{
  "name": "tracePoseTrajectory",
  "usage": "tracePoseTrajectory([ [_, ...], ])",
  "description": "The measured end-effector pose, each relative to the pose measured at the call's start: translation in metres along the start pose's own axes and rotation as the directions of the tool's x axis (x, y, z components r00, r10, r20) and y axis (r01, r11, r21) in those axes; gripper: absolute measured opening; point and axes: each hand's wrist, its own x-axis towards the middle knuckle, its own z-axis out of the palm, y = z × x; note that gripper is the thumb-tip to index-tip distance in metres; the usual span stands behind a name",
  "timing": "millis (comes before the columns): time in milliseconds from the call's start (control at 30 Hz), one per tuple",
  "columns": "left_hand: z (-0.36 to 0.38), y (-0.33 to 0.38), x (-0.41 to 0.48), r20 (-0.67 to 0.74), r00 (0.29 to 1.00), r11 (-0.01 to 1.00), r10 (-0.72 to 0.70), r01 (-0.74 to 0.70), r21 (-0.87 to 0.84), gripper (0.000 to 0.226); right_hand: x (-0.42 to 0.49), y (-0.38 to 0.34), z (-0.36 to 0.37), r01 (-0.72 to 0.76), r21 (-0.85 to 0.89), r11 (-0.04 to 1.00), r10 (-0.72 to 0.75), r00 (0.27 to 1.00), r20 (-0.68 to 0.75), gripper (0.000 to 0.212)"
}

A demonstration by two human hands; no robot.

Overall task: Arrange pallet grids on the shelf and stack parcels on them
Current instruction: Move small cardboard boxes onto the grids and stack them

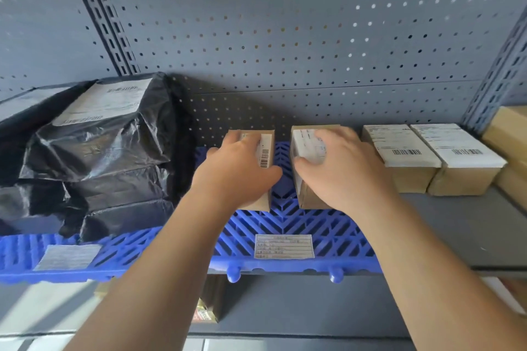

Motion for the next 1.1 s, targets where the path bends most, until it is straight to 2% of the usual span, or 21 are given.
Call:
tracePoseTrajectory([
  [267,-0.001,-0.006,-0.001,0.015,0.998,0.998,0.065,-0.065,0.002,0.063,-0.004,-0.007,0.006,-0.003,-0.035,0.999,0.003,1.0,0.016,0.053],
  [567,-0.007,-0.005,-0.005,-0.086,0.991,0.994,0.106,-0.105,0.01,0.062,-0.009,-0.002,-0.001,-0.053,-0.005,0.999,0.052,0.995,-0.09,0.052],
  [800,-0.008,0.019,-0.008,-0.157,0.973,0.985,0.169,-0.174,-0.018,0.062,-0.017,0.015,-0.014,-0.082,0.005,0.997,0.082,0.989,-0.122,0.054],
  [1100,-0.006,0.074,-0.017,-0.161,0.953,0.965,0.256,-0.262,-0.012,0.062,-0.019,0.057,-0.042,-0.144,0.02,0.989,0.145,0.975,-0.17,0.053],
])
